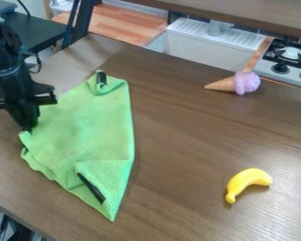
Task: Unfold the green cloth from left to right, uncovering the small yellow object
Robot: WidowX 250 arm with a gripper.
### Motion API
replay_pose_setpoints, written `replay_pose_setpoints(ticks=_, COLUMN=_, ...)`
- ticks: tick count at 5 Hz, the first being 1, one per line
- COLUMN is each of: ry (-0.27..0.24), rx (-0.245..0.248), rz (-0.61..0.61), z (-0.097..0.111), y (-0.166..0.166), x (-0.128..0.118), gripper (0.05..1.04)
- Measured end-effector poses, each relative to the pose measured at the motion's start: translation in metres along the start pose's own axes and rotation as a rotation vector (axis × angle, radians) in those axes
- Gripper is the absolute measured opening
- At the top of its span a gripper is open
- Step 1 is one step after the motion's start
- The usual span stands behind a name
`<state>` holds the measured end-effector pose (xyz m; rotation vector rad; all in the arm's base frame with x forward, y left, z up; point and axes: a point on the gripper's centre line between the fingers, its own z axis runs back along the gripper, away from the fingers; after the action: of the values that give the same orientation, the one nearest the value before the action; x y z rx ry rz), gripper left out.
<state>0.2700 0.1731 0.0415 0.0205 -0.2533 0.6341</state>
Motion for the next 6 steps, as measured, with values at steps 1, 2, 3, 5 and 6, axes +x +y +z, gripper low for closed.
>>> replay_pose_setpoints(ticks=1, ry=0.010, rx=-0.018, rz=0.005, z=0.000, y=-0.003, x=-0.002, gripper=0.067)
replay_pose_setpoints(ticks=2, ry=0.063, rx=-0.045, rz=0.031, z=0.010, y=-0.015, x=-0.010, gripper=0.059)
replay_pose_setpoints(ticks=3, ry=0.078, rx=-0.062, rz=0.075, z=0.026, y=-0.028, x=-0.004, gripper=0.059)
replay_pose_setpoints(ticks=5, ry=0.108, rx=-0.014, rz=0.164, z=0.046, y=-0.062, x=0.005, gripper=0.058)
replay_pose_setpoints(ticks=6, ry=0.130, rx=-0.019, rz=0.157, z=0.039, y=-0.083, x=-0.001, gripper=0.056)
